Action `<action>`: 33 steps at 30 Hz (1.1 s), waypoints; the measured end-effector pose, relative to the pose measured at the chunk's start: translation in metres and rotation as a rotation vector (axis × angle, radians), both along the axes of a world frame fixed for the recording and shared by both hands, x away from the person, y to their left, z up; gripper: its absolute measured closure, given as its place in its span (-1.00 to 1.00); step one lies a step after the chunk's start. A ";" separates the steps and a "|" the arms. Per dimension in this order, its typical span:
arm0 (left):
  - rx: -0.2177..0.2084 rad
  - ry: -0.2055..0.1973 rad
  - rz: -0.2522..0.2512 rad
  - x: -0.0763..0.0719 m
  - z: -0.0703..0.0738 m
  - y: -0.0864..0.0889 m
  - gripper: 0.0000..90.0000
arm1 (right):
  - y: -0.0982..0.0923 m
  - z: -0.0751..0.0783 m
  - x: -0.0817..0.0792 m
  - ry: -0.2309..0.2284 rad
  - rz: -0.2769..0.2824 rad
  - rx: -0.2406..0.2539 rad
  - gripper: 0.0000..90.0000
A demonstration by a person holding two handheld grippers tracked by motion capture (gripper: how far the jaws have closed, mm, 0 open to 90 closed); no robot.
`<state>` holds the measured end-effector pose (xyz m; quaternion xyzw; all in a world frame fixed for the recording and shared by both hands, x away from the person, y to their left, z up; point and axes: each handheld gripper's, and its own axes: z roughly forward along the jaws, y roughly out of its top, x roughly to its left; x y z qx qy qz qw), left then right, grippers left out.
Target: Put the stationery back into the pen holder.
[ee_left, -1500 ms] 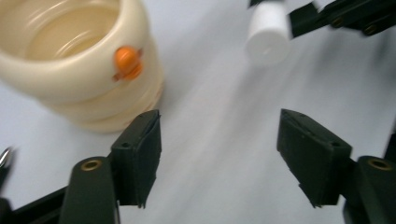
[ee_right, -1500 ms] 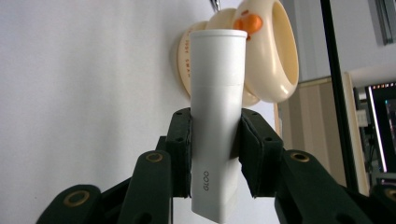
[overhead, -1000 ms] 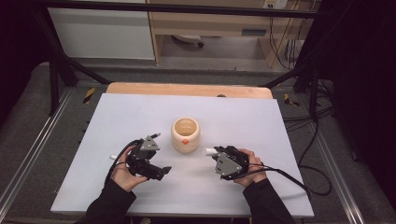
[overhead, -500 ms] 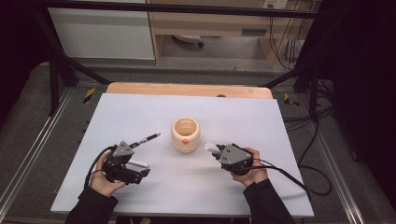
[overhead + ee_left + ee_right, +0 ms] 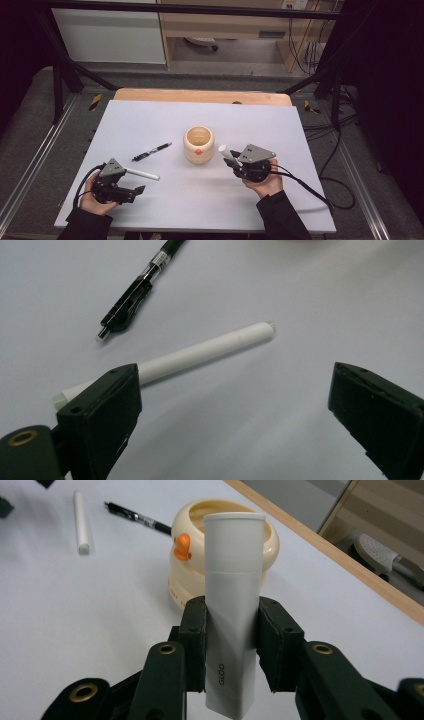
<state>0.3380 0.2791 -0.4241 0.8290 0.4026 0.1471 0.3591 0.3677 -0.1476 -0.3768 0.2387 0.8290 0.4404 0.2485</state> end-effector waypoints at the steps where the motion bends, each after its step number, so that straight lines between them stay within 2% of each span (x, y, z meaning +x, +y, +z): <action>1: -0.001 0.004 -0.001 0.000 -0.001 0.001 -0.84 | 0.000 0.000 0.001 0.009 -0.005 0.020 0.50; 9: -0.013 0.009 -0.005 -0.001 -0.004 0.003 -0.84 | 0.003 0.002 0.007 0.059 -0.039 0.143 0.49; 18: -0.028 0.017 0.002 0.000 -0.006 0.004 -0.84 | 0.012 0.013 0.016 0.071 -0.088 0.251 0.49; 24: -0.031 0.022 0.002 0.000 -0.007 0.005 -0.84 | 0.023 0.018 0.025 0.082 -0.106 0.307 0.49; 33: -0.039 0.023 -0.001 0.000 -0.008 0.005 -0.84 | 0.043 0.028 0.039 0.080 -0.108 0.362 0.49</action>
